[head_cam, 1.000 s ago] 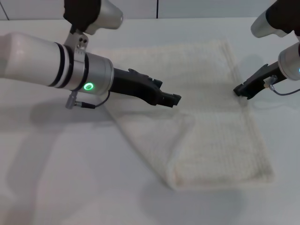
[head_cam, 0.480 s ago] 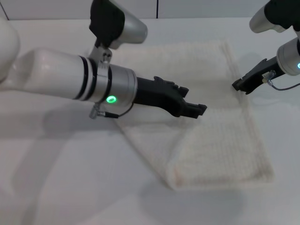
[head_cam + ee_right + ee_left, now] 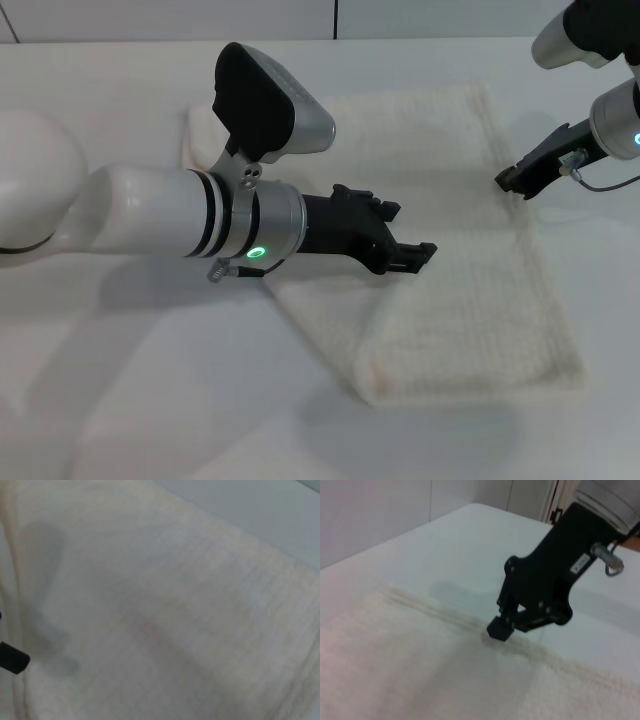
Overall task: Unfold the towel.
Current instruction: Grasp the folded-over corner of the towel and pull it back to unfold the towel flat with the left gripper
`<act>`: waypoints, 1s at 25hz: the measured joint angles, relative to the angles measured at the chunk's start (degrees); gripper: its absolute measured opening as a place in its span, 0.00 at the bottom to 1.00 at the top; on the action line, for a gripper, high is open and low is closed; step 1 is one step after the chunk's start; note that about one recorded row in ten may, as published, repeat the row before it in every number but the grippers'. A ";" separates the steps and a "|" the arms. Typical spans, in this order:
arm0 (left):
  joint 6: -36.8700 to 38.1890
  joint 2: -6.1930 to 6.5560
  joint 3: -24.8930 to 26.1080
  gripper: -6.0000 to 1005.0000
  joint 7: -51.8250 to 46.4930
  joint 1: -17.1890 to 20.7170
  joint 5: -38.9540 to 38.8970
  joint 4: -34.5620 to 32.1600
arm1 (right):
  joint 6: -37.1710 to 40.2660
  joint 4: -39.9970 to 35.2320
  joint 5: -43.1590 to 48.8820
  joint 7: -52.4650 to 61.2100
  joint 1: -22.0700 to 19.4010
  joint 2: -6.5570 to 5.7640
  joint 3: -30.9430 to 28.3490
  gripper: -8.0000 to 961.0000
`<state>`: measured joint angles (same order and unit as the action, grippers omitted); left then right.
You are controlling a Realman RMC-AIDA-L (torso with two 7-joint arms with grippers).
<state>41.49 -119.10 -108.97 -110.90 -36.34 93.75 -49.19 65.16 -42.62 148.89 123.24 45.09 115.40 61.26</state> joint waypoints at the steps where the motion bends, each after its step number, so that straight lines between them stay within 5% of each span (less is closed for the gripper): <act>1: -0.12 0.00 -0.06 0.71 0.07 0.05 -0.01 0.07 | -0.03 0.00 0.00 -0.01 0.00 0.00 0.00 0.01; 10: -4.86 0.00 -6.12 0.71 0.16 0.57 -0.61 0.24 | -0.12 0.09 -0.01 -0.03 0.00 0.00 -0.01 0.01; 25: -6.58 -0.08 -7.79 0.71 1.28 1.13 -0.60 0.24 | -0.13 0.18 -0.09 0.04 0.00 0.00 -0.01 0.01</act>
<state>34.92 -119.18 -116.76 -109.62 -35.20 93.15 -48.94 65.03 -42.45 148.81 123.28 45.09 115.40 61.26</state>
